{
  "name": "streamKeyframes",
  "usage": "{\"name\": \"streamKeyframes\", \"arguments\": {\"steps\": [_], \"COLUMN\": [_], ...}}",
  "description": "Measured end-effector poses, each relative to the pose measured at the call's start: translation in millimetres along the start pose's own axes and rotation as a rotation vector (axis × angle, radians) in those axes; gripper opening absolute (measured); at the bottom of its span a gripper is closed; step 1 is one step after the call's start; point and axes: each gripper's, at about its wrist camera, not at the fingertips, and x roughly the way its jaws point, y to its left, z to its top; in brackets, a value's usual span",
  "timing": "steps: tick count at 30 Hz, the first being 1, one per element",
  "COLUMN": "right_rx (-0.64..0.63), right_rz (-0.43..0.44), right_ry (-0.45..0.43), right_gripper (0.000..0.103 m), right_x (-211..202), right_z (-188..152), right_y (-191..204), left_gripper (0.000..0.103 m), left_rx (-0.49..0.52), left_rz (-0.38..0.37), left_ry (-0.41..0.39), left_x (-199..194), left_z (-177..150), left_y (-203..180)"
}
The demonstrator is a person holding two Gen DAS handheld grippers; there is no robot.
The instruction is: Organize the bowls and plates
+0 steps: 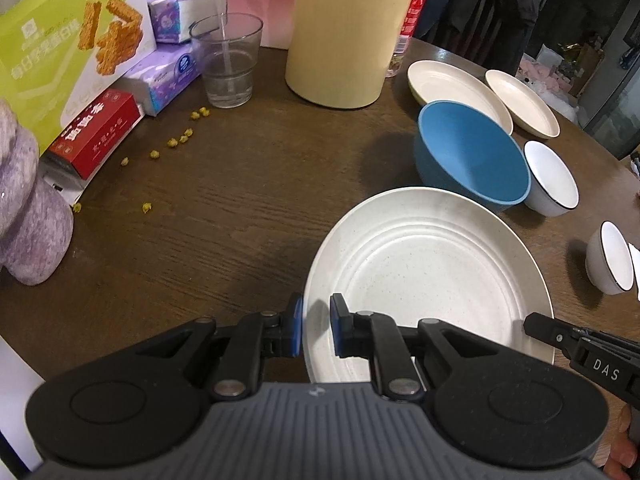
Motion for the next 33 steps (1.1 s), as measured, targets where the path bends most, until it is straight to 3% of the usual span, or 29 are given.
{"name": "streamKeyframes", "arguments": {"steps": [33], "right_rx": [-0.057], "right_rz": [-0.045], "right_ry": [0.073], "right_gripper": [0.007], "right_x": [57.0], "right_z": [-20.1], "right_y": [5.0], "left_gripper": [0.015], "left_rx": [0.008], "left_rz": [0.033], "left_ry": [0.072], "left_x": [58.0], "left_z": [-17.7], "left_y": [15.2]}}
